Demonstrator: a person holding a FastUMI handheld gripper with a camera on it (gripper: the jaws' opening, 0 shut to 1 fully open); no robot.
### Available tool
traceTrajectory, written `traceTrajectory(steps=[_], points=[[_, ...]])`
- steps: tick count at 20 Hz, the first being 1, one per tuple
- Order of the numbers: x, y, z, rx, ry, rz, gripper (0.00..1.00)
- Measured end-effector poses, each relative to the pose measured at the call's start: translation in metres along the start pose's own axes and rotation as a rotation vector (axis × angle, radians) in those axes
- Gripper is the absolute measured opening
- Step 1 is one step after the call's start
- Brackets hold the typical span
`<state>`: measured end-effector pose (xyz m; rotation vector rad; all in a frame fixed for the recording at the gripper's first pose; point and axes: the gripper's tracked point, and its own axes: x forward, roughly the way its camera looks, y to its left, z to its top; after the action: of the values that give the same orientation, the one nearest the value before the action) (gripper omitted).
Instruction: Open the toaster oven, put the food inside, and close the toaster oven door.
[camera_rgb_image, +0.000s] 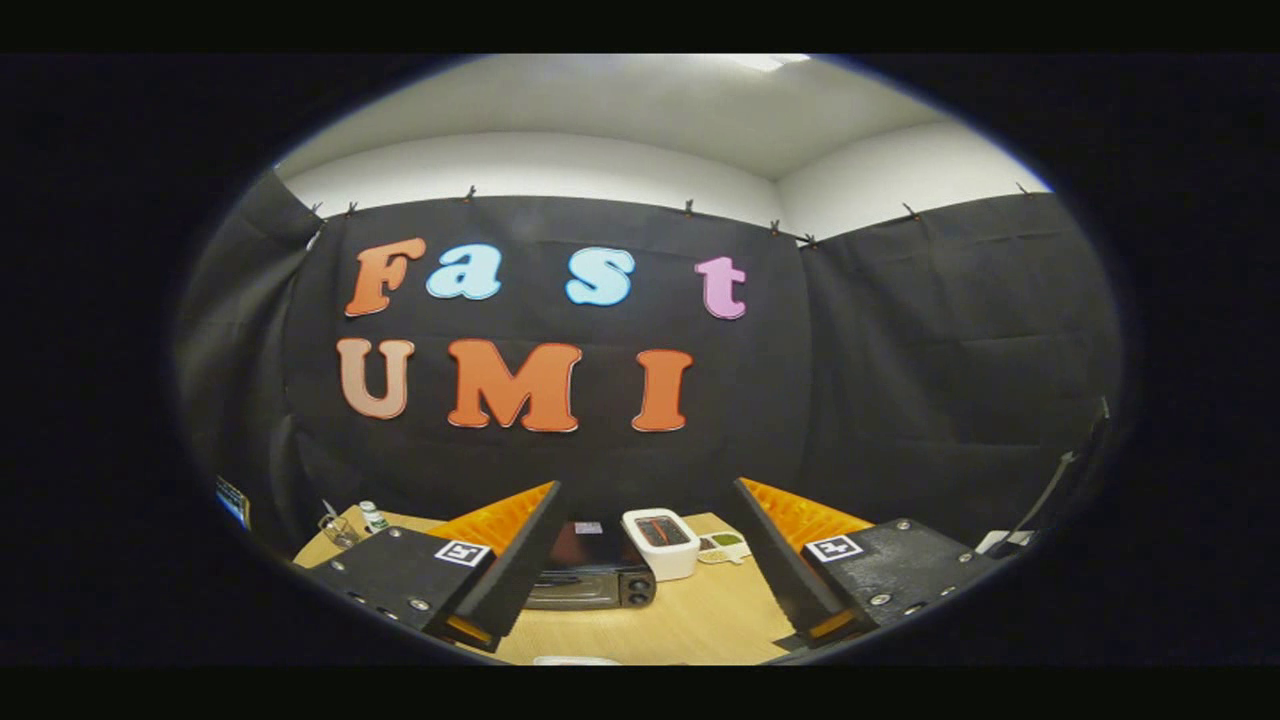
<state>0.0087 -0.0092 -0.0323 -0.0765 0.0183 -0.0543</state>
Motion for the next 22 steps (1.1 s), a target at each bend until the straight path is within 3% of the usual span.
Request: traceTrajectory(steps=[6, 12, 16, 22], points=[[0.051, 0.061, -0.045, 0.036, 0.070, 0.129, 0.99], [0.106, 0.123, -0.130, 0.029, 0.154, 0.223, 0.99], [0.134, 0.136, -0.198, 0.035, 0.244, 0.219, 0.99], [0.146, 0.158, -0.262, -0.008, 0.348, 0.247, 0.99]])
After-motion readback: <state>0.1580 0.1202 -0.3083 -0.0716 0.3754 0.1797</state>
